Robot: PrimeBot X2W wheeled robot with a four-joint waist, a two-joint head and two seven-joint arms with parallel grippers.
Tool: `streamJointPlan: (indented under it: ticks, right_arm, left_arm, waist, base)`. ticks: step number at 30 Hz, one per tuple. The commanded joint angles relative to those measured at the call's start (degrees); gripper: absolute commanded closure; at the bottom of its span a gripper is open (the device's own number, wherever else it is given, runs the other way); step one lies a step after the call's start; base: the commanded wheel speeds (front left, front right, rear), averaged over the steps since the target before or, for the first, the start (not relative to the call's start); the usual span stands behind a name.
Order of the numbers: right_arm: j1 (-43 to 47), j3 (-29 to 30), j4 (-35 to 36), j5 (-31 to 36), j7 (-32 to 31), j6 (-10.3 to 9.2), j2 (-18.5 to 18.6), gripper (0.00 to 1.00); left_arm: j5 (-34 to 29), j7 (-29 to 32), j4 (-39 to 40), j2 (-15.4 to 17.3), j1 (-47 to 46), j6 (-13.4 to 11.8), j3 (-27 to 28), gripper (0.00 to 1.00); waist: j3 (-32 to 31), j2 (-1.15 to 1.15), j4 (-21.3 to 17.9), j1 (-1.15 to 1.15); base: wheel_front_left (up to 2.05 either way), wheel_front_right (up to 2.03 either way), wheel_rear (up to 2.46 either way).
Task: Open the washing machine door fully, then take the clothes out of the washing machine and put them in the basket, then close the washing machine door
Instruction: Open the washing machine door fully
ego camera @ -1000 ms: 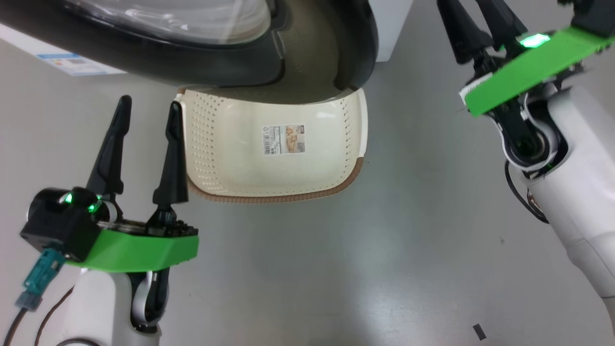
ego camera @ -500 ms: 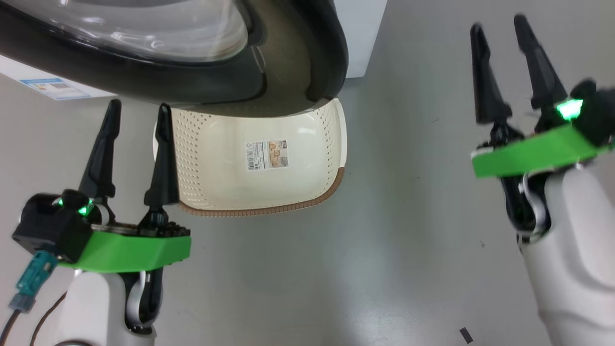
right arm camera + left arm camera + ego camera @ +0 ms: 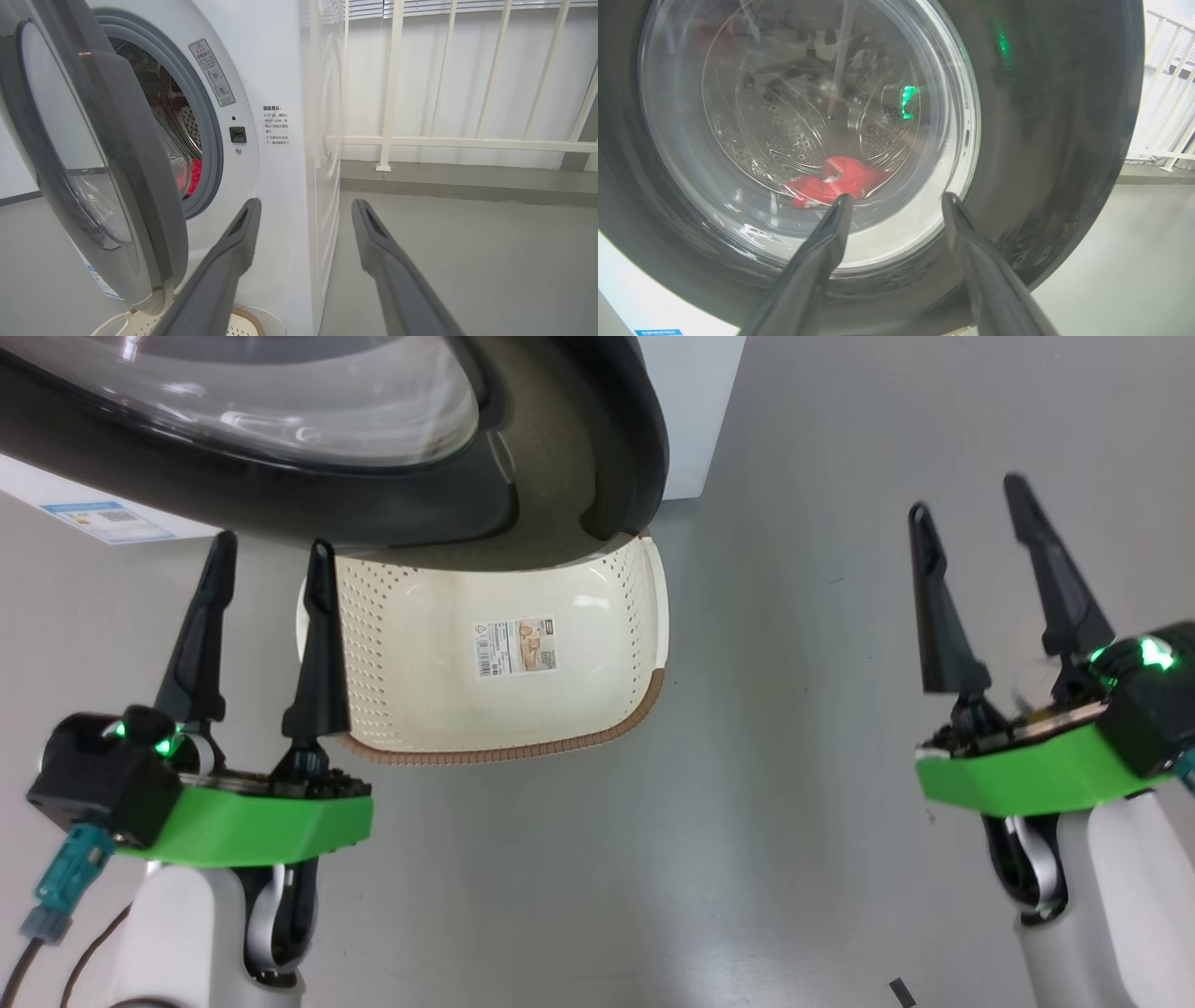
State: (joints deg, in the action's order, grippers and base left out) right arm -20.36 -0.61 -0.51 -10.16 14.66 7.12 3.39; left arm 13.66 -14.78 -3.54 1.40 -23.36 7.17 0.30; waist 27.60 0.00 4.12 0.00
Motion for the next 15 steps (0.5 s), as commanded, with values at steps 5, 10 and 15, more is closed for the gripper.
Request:
streamJointPlan:
  ticks: [5, 10, 15]
  right_arm:
    - [3.29, -1.5, 1.6, -0.04, 0.33, 0.36, -0.5, 0.0]
    - [3.4, -1.25, 1.56, 0.0, 0.33, 0.36, -0.5, 0.0]
    - [3.24, -1.06, 1.69, 0.39, 0.33, 0.36, -0.5, 0.0]
  left_arm:
    - [-0.59, -0.22, 1.27, 1.57, 1.81, 0.32, 1.49, 0.0]
    - [-0.68, -0.22, 1.31, 1.7, 1.86, 0.32, 1.57, 0.0]
    - [-0.66, -0.22, 1.32, 1.77, 1.79, 0.32, 1.64, 0.0]
  waist:
    - [-0.38, 0.0, 0.0, 0.0]
    - [-0.34, 0.0, -0.04, 0.0]
    - [-0.24, 0.0, -0.01, 0.0]
  base:
    - [0.0, 0.0, 0.0]
    - [0.0, 0.0, 0.0]
    - [0.0, 0.0, 0.0]
